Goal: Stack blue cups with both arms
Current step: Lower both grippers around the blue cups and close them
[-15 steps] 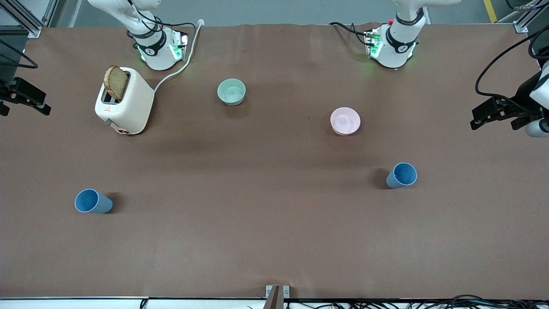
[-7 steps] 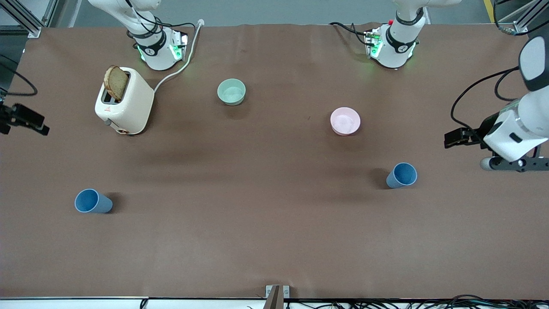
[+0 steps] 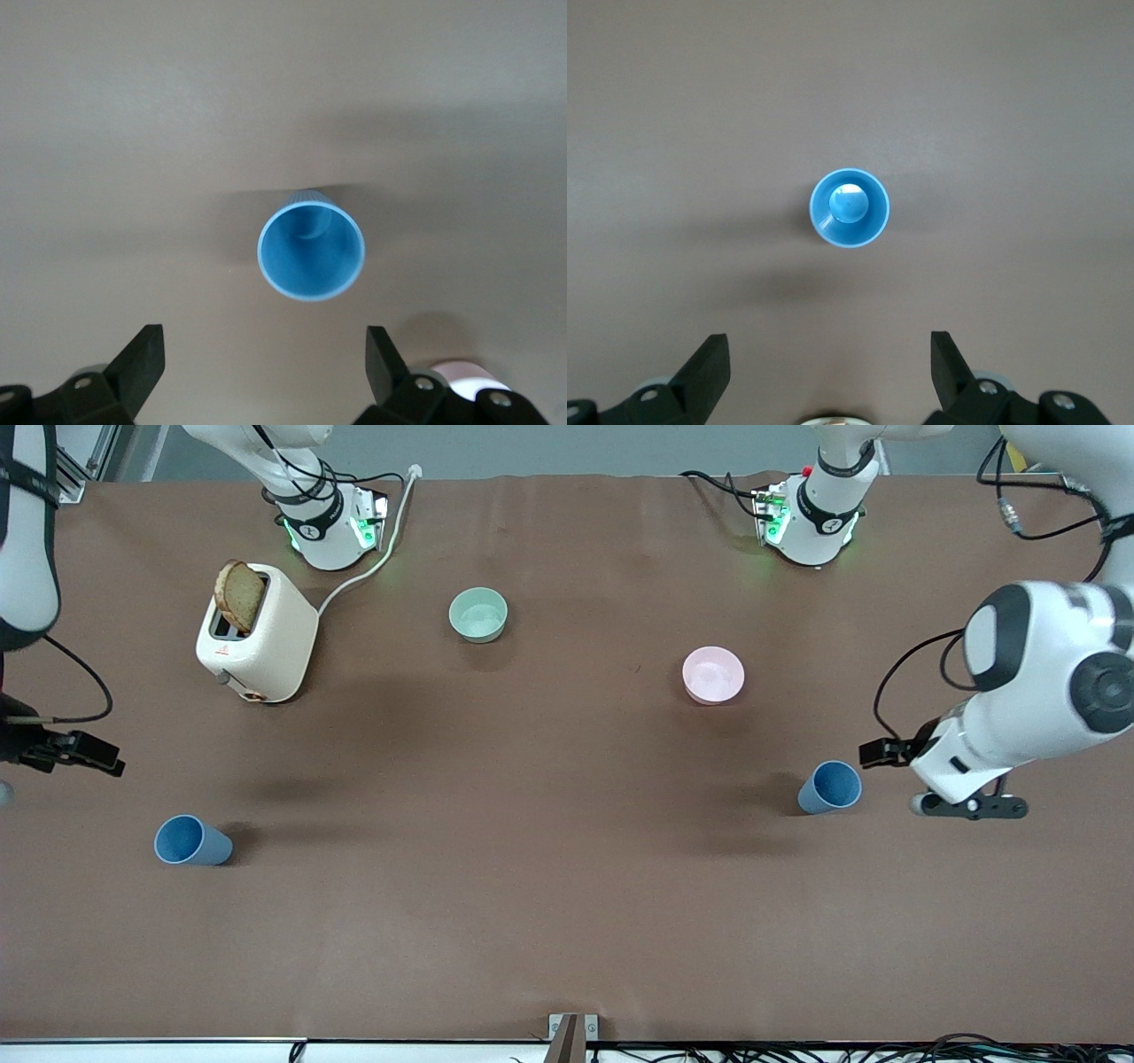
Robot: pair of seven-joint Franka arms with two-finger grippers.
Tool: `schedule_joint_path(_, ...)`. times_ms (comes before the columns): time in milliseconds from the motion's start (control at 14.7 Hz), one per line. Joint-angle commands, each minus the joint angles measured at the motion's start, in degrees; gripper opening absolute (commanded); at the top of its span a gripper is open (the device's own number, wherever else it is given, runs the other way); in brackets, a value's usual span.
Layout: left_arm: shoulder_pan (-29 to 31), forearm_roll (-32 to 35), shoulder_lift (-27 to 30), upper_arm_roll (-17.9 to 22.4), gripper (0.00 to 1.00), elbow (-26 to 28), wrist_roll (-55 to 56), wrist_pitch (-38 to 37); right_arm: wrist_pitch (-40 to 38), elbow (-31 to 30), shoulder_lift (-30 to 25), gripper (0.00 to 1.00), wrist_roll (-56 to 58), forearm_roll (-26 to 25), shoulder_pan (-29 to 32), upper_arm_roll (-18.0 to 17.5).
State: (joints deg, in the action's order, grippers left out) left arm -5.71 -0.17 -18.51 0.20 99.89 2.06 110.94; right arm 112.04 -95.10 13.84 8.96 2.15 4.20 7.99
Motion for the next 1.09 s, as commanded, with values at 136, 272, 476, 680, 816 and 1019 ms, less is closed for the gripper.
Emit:
schedule_joint_path(136,0.96,0.17,-5.21,-0.02,1.0,0.83,-0.48,3.4,4.14,-0.17,7.67,1.0,11.68,12.59,1.86,3.69)
schedule_joint_path(272,1.23,0.17,-6.97,-0.03,1.0,0.92,-0.4,4.46,8.96,-0.17,11.45,1.0,15.28,14.63,2.47,4.13)
schedule_joint_path(476,1.23,0.17,-8.99,0.06,1.0,0.83,0.04,5.08,12.32,0.09,15.5,0.99,15.92,17.87,2.65,4.13)
schedule_joint_path(680,0.97,0.17,-9.96,-0.03,1.0,0.74,0.4,5.25,13.64,1.05,19.37,0.97,19.68,22.87,3.44,4.13)
schedule_joint_path(816,1.14,0.17,-10.58,-0.03,1.0,0.74,0.4,6.13,15.22,1.93,22.09,0.95,24.25,25.08,3.97,4.13)
schedule_joint_path(1019,1.23,0.17,-10.93,-0.03,0.81,0.74,-0.22,6.57,17.51,2.55,23.6,0.88,25.59,26.76,4.59,4.13)
